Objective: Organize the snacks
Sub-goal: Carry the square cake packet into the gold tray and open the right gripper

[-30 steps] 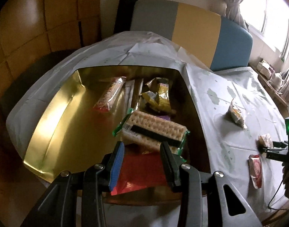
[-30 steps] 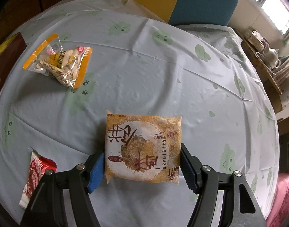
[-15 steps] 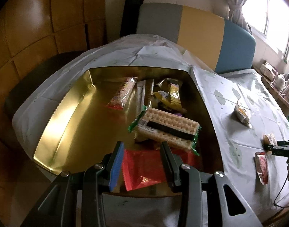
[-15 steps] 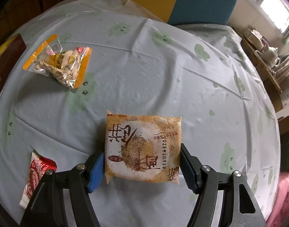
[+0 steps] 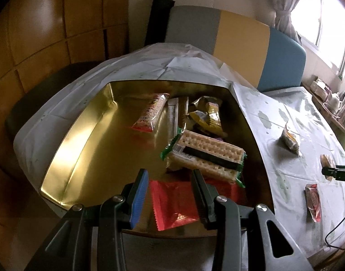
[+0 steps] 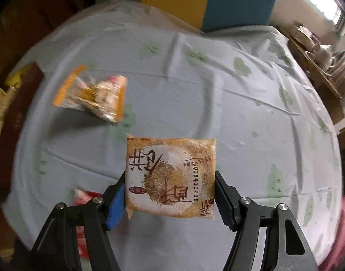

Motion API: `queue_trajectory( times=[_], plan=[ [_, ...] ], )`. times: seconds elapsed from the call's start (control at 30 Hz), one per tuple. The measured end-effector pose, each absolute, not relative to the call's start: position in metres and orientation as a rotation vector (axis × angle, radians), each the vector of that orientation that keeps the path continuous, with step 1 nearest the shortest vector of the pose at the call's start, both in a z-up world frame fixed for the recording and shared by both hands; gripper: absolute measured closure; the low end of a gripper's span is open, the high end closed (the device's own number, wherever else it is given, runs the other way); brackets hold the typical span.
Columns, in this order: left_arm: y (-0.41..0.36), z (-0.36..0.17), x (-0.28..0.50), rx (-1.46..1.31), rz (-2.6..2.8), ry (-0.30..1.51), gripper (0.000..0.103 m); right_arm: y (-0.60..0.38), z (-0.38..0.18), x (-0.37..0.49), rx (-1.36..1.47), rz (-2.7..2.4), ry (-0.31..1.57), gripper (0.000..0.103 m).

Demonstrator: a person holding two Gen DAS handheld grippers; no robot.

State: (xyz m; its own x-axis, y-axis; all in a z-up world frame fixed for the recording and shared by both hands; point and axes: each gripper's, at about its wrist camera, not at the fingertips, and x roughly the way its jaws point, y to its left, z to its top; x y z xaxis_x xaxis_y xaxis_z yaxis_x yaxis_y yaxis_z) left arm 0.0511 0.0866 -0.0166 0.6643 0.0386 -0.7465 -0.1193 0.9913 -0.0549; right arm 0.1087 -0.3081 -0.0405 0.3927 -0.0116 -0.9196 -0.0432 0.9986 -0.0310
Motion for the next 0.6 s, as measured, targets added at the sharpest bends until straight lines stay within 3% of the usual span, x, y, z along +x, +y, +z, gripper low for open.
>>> queue_trajectory(
  times=[0.6],
  plan=[
    [0.117, -0.017, 0.049, -0.153, 0.175, 0.802, 0.063, -0.087, 0.03, 0.141, -0.13, 0.511, 0.956, 0.033]
  ],
)
